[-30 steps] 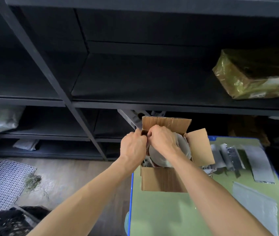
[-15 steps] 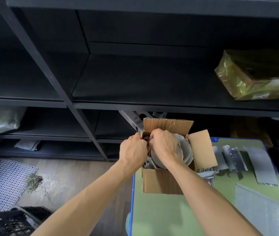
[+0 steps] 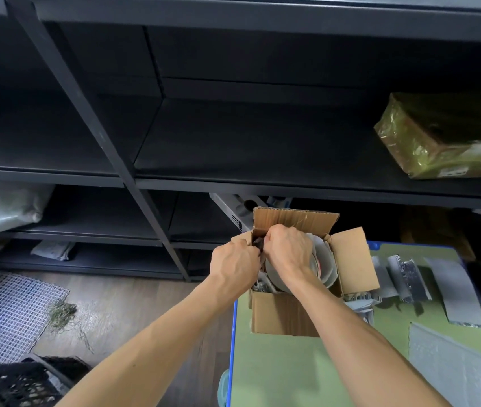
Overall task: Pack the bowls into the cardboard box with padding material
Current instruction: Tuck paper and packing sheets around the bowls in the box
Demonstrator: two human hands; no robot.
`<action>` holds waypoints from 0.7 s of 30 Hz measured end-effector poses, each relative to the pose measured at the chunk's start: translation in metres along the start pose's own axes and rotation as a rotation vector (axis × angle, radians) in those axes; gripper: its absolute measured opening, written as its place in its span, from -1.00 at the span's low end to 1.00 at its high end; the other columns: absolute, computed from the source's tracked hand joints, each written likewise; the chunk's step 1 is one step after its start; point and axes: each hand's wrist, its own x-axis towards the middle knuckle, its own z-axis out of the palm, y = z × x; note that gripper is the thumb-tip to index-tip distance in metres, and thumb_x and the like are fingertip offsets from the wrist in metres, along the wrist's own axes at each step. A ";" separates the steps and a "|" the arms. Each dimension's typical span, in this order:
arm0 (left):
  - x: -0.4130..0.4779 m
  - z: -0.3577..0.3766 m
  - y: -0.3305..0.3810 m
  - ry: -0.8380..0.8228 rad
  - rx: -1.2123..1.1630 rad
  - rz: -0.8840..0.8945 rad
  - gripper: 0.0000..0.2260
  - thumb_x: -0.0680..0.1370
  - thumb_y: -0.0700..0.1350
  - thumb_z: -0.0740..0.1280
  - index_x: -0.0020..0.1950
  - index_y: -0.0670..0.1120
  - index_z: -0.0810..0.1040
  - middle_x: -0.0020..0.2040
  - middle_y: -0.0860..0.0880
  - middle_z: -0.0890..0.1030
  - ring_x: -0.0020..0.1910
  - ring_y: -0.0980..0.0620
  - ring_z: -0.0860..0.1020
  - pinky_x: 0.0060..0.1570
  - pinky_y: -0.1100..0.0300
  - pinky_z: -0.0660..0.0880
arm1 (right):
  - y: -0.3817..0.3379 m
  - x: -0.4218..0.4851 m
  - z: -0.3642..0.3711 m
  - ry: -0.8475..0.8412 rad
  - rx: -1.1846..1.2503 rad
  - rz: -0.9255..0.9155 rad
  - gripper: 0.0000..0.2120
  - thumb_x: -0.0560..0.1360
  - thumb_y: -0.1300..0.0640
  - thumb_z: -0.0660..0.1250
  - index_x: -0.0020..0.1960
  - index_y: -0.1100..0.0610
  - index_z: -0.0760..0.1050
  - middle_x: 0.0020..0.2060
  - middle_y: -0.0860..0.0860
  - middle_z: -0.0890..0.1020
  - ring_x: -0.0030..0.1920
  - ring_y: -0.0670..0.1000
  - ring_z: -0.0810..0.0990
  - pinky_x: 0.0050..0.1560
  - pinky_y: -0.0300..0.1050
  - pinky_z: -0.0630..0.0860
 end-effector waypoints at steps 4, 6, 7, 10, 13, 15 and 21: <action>-0.007 0.006 -0.005 0.074 -0.050 0.033 -0.71 0.69 0.08 0.07 0.15 0.06 0.56 -0.01 0.01 0.55 -0.22 -0.03 0.52 -0.33 0.13 0.34 | 0.013 -0.003 -0.009 0.038 0.057 -0.031 -0.78 0.60 0.07 0.24 -0.06 0.01 0.65 -0.23 -0.02 0.70 -0.16 0.06 0.68 -0.19 -0.07 0.60; -0.012 0.009 -0.008 0.106 -0.086 0.049 -0.74 0.68 0.07 0.09 0.15 0.08 0.56 -0.06 0.03 0.53 -0.20 -0.02 0.54 -0.34 0.13 0.34 | 0.021 -0.005 -0.016 0.058 0.091 -0.055 -0.78 0.60 0.11 0.23 -0.03 -0.01 0.65 -0.19 -0.05 0.71 -0.12 0.06 0.68 -0.19 -0.11 0.55; -0.015 0.010 -0.009 0.116 -0.101 0.060 -0.74 0.68 0.06 0.09 0.15 0.09 0.56 -0.09 0.04 0.51 -0.20 -0.01 0.53 -0.35 0.13 0.35 | 0.025 -0.006 -0.020 0.058 0.108 -0.071 -0.79 0.61 0.10 0.23 0.02 -0.02 0.66 -0.14 -0.06 0.72 -0.09 0.05 0.67 -0.16 -0.13 0.54; -0.025 0.012 -0.012 0.155 -0.136 0.102 -0.74 0.66 0.05 0.09 0.10 0.08 0.57 -0.15 0.06 0.47 -0.23 0.00 0.51 -0.34 0.11 0.47 | 0.033 -0.014 -0.026 0.031 0.152 -0.117 -0.78 0.62 0.04 0.24 0.14 -0.06 0.64 -0.08 -0.09 0.73 -0.05 0.02 0.68 -0.10 -0.12 0.55; -0.037 0.015 -0.012 0.223 -0.166 0.128 -0.76 0.64 0.03 0.13 -0.01 0.05 0.59 -0.22 0.06 0.45 -0.28 0.00 0.49 -0.36 0.09 0.50 | 0.038 -0.026 -0.025 0.056 0.144 -0.137 -0.78 0.60 0.05 0.26 0.12 -0.10 0.66 -0.12 -0.11 0.72 -0.05 0.00 0.65 -0.09 -0.15 0.49; -0.043 0.019 -0.011 0.283 -0.194 0.147 -0.78 0.62 0.01 0.19 -0.09 0.04 0.61 -0.27 0.06 0.44 -0.32 0.00 0.48 -0.43 0.10 0.46 | 0.043 -0.037 -0.024 0.070 0.166 -0.164 -0.77 0.61 0.09 0.25 0.09 -0.07 0.67 -0.08 -0.13 0.71 -0.02 -0.03 0.63 -0.11 -0.20 0.43; -0.061 0.029 0.001 0.357 -0.296 0.185 -0.66 0.61 0.05 0.06 -0.16 0.04 0.60 -0.26 0.07 0.46 -0.29 0.01 0.42 -0.35 0.05 0.46 | 0.072 -0.076 -0.022 -0.013 0.241 -0.185 -0.81 0.61 0.09 0.26 0.05 -0.01 0.65 -0.04 -0.12 0.64 0.05 -0.04 0.56 -0.06 -0.06 0.54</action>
